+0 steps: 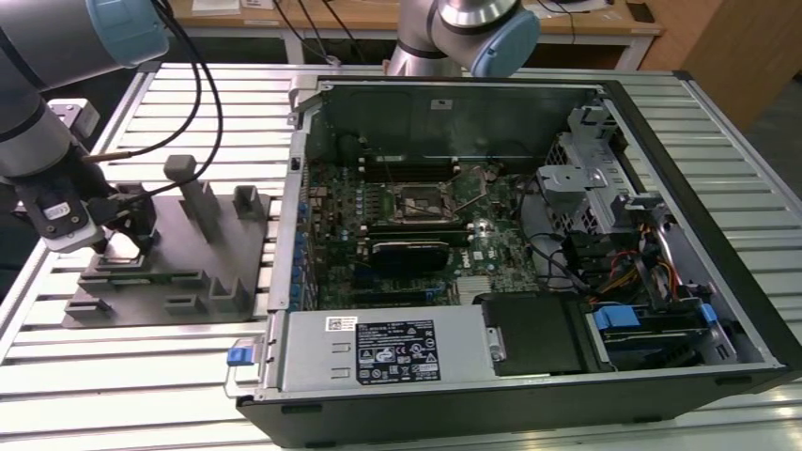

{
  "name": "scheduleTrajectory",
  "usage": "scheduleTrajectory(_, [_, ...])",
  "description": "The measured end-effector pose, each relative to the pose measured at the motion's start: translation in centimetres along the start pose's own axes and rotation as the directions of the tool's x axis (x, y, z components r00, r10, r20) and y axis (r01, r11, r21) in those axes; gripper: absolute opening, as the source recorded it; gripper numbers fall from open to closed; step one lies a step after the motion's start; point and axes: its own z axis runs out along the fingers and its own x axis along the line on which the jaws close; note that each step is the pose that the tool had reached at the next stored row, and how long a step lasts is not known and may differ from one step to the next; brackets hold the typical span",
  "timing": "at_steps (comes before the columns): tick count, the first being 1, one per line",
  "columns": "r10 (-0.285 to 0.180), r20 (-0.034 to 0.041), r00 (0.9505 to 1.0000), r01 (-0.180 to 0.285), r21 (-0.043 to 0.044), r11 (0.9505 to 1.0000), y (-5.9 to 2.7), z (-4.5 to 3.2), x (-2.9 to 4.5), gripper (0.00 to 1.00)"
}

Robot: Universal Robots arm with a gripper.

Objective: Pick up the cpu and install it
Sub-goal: 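Pick up the cpu and move it towards the insertion slot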

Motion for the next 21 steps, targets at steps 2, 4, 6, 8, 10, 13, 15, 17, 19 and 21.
scheduleTrajectory(2, [0.000,-0.0002,1.0000,0.000,0.0002,1.0000,0.00,0.00,0.00,0.60])
scheduleTrajectory(4, [0.000,-0.0002,1.0000,0.000,0.0001,1.0000,0.00,0.01,0.01,0.54])
scheduleTrajectory(6, [0.000,-0.0001,1.0000,0.000,0.0001,1.0000,0.00,0.02,0.00,0.54])
scheduleTrajectory(8, [0.000,0.0000,1.0000,0.000,0.0000,1.0000,0.00,0.03,0.00,0.54])
scheduleTrajectory(10, [0.000,-0.0001,1.0000,0.000,0.0000,1.0000,0.00,0.03,0.00,0.54])
scheduleTrajectory(13, [0.000,-0.0001,1.0000,0.000,0.0001,1.0000,0.00,0.05,0.00,0.54])
scheduleTrajectory(15, [0.000,-0.0001,1.0000,0.000,0.0001,1.0000,0.00,0.05,0.00,0.54])
scheduleTrajectory(17, [0.000,0.0005,1.0000,0.000,-0.0003,1.0000,0.00,0.08,0.00,0.54])
scheduleTrajectory(19, [0.000,0.0007,1.0000,0.000,-0.0004,1.0000,0.00,0.11,-0.01,0.55])
scheduleTrajectory(21, [0.000,0.0000,1.0000,0.000,0.0000,1.0000,0.00,0.09,0.00,0.61])
